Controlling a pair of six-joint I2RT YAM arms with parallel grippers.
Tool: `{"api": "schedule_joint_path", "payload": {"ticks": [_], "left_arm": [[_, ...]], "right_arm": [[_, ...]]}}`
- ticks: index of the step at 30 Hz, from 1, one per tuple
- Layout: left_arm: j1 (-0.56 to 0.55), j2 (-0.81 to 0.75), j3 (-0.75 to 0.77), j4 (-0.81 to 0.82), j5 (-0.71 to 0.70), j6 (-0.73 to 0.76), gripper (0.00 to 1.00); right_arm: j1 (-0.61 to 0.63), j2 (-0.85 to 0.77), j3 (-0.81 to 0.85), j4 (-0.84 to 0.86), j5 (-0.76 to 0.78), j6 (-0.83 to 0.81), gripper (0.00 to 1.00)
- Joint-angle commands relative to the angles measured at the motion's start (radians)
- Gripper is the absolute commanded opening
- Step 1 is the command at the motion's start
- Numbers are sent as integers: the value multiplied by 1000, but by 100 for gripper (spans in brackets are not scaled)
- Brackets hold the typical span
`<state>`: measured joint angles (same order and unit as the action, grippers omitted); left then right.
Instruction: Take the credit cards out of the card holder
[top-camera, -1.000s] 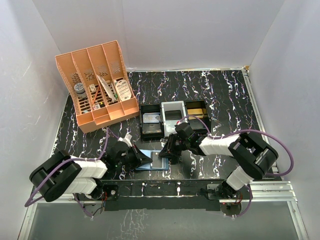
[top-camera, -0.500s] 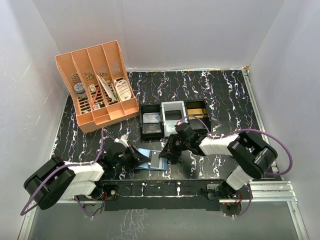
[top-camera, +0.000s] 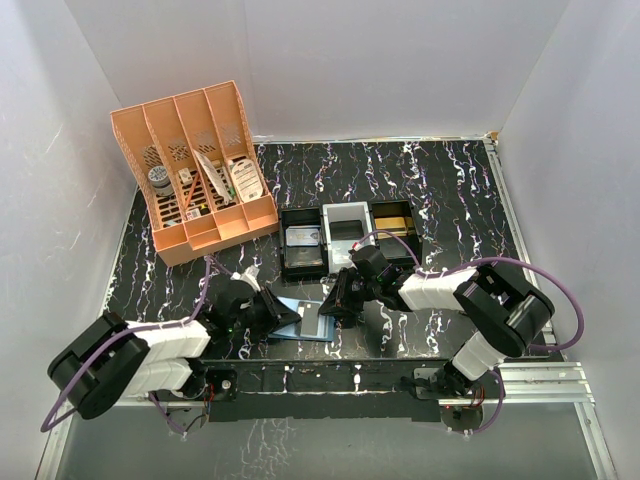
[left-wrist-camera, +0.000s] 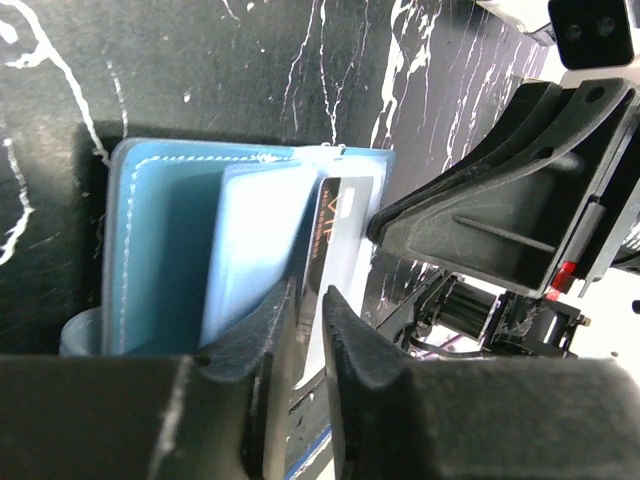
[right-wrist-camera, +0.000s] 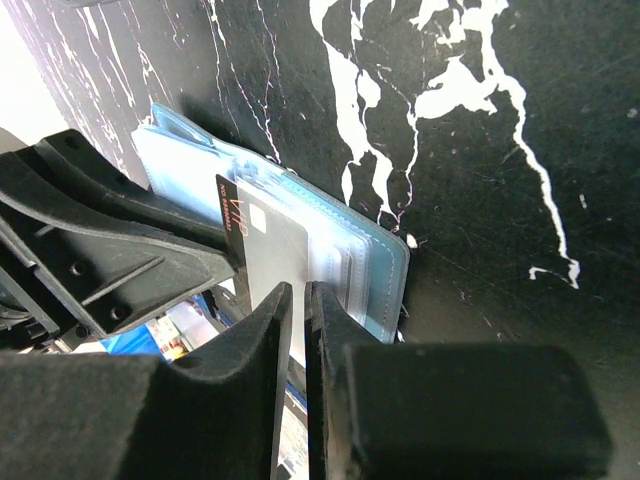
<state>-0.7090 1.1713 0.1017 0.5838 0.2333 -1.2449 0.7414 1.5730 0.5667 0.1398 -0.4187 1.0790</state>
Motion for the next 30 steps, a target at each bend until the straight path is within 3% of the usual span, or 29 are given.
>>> {"api": "schedule_joint_path", "payload": {"ticks": [1, 8, 11, 15, 25, 30], "left_arm": [[5, 53, 49, -3, 51, 44, 21], [6, 129, 54, 40, 72, 29, 23], [6, 134, 47, 47, 74, 22, 18], [6, 95, 44, 6, 51, 22, 0], [9, -38, 49, -157, -1, 54, 0], [11, -44, 42, -154, 4, 55, 0]], "right_arm": [[-1, 55, -20, -129, 81, -56, 11], [-1, 62, -14, -132, 76, -56, 11], [-2, 62, -12, -139, 79, -56, 11], [-1, 61, -5, -154, 91, -58, 11], [-2, 37, 21, -183, 107, -64, 11], [-1, 26, 44, -207, 105, -70, 11]]}}
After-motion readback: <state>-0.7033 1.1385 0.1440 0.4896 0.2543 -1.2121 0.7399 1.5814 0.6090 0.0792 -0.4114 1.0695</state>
